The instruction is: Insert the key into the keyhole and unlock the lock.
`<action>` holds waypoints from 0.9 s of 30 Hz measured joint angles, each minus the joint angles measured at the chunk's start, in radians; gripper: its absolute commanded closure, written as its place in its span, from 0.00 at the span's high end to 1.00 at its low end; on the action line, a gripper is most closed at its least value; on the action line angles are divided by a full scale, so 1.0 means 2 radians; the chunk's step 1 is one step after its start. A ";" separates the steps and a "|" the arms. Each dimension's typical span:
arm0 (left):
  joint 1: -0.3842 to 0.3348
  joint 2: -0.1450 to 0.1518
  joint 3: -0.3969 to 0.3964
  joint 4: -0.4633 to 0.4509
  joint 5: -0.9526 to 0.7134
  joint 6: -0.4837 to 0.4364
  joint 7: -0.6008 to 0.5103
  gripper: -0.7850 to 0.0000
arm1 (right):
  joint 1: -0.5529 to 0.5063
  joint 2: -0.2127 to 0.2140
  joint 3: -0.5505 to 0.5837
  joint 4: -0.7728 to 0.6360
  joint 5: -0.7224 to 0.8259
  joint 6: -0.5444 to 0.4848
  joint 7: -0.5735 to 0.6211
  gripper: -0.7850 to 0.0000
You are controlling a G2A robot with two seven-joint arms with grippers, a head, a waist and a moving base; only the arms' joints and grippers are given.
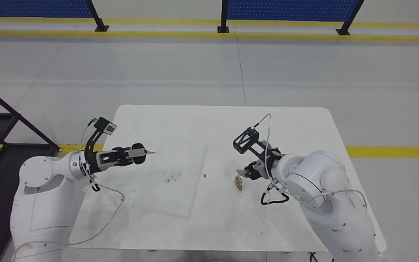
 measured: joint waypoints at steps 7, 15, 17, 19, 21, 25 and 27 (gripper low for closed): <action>0.000 0.000 0.000 0.000 0.000 0.000 0.000 0.00 | 0.000 0.000 0.000 0.000 -0.001 0.000 0.000 1.00; 0.000 0.000 0.000 0.000 0.000 0.000 0.000 0.00 | 0.010 -0.001 -0.008 0.003 0.029 0.012 0.009 1.00; 0.000 0.000 0.000 0.000 0.000 0.000 0.000 0.00 | 0.022 -0.002 -0.014 0.010 0.046 0.023 0.027 1.00; 0.000 0.000 0.000 0.000 0.000 0.000 0.000 0.00 | 0.035 -0.002 -0.023 0.025 0.061 0.035 0.032 1.00; 0.000 0.000 0.000 0.000 0.000 0.000 0.000 0.00 | 0.046 0.001 -0.037 0.043 0.076 0.050 0.031 1.00; 0.000 0.000 0.000 0.000 0.000 0.000 0.000 0.00 | 0.075 0.009 -0.070 0.076 0.108 0.079 0.031 1.00; 0.000 0.000 0.000 0.000 0.000 0.000 0.000 0.00 | 0.093 0.015 -0.090 0.094 0.121 0.097 0.031 1.00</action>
